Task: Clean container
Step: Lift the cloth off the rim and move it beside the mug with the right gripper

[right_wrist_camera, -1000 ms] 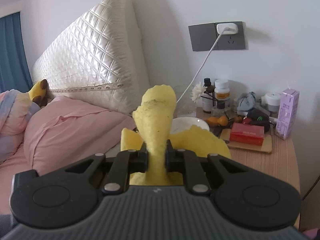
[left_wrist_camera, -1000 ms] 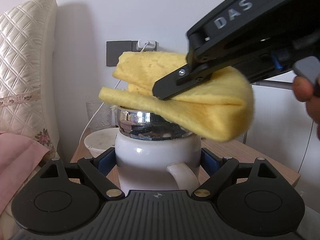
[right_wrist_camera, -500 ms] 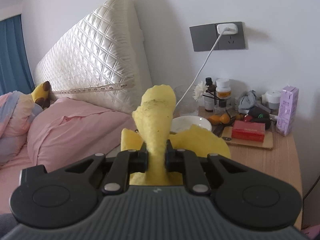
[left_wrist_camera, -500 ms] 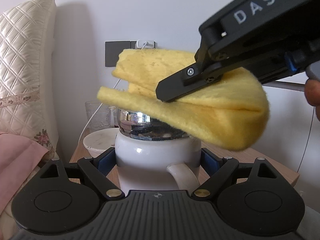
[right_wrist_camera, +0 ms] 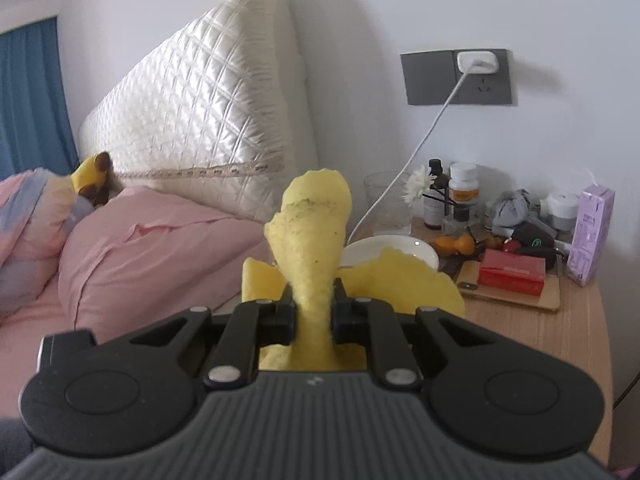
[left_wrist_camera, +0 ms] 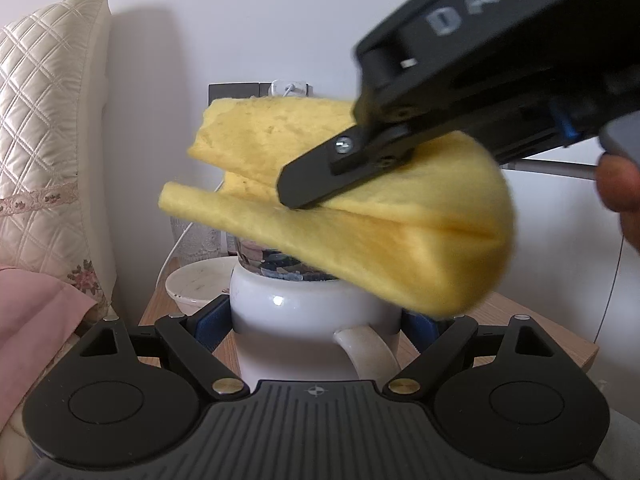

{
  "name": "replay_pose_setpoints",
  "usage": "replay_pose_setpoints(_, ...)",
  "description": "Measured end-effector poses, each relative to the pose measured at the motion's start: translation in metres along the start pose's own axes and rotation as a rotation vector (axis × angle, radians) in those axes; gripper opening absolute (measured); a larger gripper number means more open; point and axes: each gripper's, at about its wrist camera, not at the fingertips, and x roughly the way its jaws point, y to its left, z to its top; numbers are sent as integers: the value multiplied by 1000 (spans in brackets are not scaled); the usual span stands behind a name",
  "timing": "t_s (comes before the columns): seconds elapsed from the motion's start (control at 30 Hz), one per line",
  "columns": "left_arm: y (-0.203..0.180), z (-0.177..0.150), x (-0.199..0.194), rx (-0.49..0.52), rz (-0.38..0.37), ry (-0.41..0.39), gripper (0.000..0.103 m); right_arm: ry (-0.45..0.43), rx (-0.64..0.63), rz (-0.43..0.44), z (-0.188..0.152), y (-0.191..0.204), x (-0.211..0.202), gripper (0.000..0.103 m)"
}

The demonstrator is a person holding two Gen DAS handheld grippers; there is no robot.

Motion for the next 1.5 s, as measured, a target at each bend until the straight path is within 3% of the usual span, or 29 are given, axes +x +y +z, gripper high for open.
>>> replay_pose_setpoints(0.3,6,0,-1,5,-10,0,90,-20,19,-34,2,-14,4,16)
replay_pose_setpoints(0.67,9,-2,-4,7,-18,-1,90,-21,-1,19,-4,2,-3,17)
replay_pose_setpoints(0.8,12,-1,-2,8,-21,-3,90,-104,134,-31,-4,-21,-21,17)
replay_pose_setpoints(0.87,14,-1,0,10,-25,-5,90,-165,268,-70,-9,-47,-24,17)
replay_pose_setpoints(1.0,21,-1,4,12,-34,-9,90,-191,662,42,-42,-98,-7,17)
replay_pose_setpoints(1.07,20,-2,2,14,-37,-11,90,-194,770,92,-59,-107,4,17)
replay_pose_setpoints(1.3,-16,4,-43,24,-67,-17,90,-209,893,159,-81,-116,13,18)
replay_pose_setpoints(1.5,-22,4,-50,28,-78,-18,90,-215,957,206,-91,-120,14,18)
